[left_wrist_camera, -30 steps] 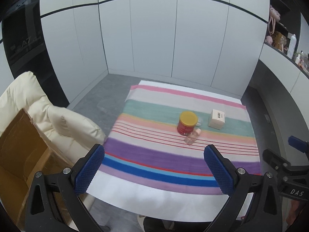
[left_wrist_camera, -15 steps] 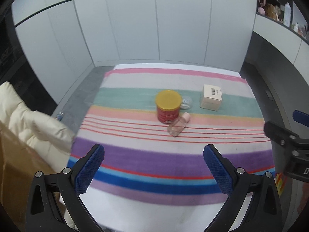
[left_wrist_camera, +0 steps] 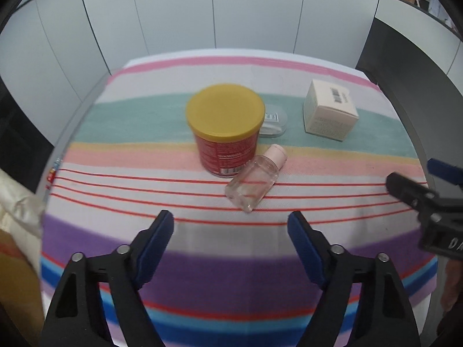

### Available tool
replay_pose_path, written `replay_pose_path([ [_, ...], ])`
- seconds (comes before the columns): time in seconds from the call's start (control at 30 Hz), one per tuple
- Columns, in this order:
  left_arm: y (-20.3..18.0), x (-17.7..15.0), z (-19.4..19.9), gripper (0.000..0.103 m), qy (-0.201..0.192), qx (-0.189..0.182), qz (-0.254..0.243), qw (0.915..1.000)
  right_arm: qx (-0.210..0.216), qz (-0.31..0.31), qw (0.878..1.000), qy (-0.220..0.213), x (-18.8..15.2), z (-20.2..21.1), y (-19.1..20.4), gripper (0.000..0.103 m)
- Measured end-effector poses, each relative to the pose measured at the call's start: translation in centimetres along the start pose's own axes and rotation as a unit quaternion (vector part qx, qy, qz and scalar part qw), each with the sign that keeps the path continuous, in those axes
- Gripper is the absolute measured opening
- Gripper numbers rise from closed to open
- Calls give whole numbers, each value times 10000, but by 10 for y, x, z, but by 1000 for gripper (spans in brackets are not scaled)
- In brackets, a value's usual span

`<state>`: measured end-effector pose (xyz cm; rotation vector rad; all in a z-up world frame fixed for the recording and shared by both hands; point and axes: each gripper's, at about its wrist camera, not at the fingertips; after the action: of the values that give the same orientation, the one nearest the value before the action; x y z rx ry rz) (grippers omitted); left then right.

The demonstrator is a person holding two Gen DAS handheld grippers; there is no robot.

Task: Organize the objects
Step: 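Grasp the clear pink-capped bottle with the left tool while the right tool grasps the white barcode box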

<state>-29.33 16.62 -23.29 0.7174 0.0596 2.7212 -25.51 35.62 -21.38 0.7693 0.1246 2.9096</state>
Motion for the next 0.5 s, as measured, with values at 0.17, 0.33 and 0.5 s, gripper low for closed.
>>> replay_pose_path([
  [0.17,-7,7,-23,73,-76,-41,-2,10000,75,70,9999,47,1,-28,0,103],
  [0.33,-16,17,-26,45,-330,-117,-76,9994,101,155,9998,25,8,-41,0,103],
  [0.5,-15,15,-21,44,-341,-311,-107,9989,164,166,9997,-18,17,-46,1,103],
])
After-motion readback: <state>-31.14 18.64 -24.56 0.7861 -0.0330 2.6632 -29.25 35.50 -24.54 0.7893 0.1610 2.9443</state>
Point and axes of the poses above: each gripper's, at about its wrist camera, not at the fingertips, and z roughly against the way its jaws point, y to its left, x to its top, and after that the axes turned 8 degrees about x, right-handed
